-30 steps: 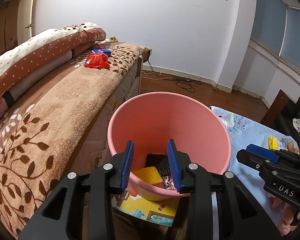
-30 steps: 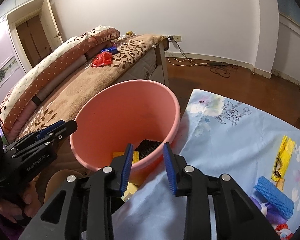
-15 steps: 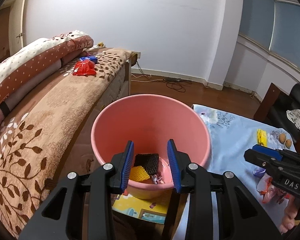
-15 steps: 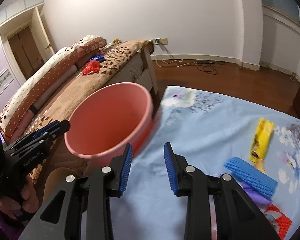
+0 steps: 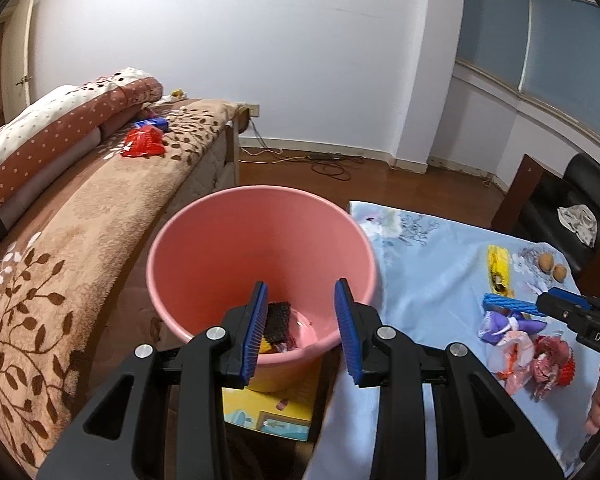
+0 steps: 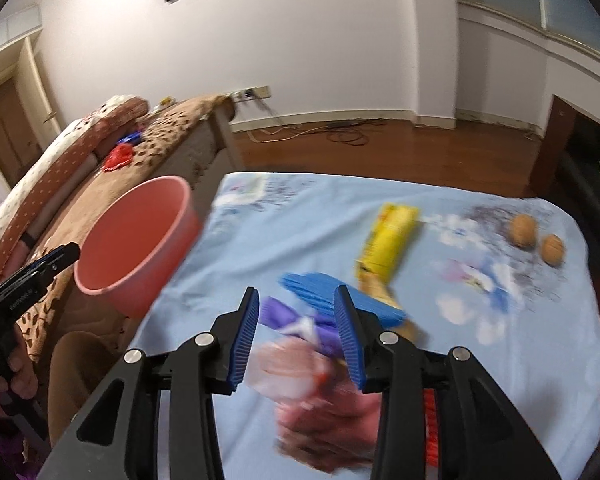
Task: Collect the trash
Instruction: 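Move both open tools back over the table, then grasp the white-and-pink plastic bag with the left tool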
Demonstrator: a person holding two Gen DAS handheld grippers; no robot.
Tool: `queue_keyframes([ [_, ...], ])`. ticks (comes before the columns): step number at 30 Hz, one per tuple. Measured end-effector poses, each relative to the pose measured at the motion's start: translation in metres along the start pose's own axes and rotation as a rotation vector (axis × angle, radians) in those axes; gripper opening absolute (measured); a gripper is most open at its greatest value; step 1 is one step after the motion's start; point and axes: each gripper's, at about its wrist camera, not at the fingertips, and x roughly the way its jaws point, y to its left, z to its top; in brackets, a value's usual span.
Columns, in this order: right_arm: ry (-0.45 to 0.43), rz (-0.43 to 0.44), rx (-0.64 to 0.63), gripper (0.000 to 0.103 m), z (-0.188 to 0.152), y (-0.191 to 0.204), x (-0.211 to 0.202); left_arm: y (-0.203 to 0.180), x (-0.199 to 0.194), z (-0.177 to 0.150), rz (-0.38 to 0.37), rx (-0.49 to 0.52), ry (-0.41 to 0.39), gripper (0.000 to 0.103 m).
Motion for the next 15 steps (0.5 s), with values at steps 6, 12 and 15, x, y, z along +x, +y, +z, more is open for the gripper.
queue_keyframes([
  [6,-0.013,-0.041,0.046,0.039,-0.019,-0.033,-0.025,-0.025,0.002,-0.002,-0.072,0.035,0.01,0.035],
  [12,-0.015,-0.015,0.052,0.045,-0.044,-0.047,-0.048,-0.055,0.004,-0.008,-0.172,0.079,0.034,0.035],
  [15,-0.007,-0.01,0.036,0.047,-0.054,-0.048,-0.052,-0.074,0.007,-0.014,-0.273,0.114,0.072,0.035],
])
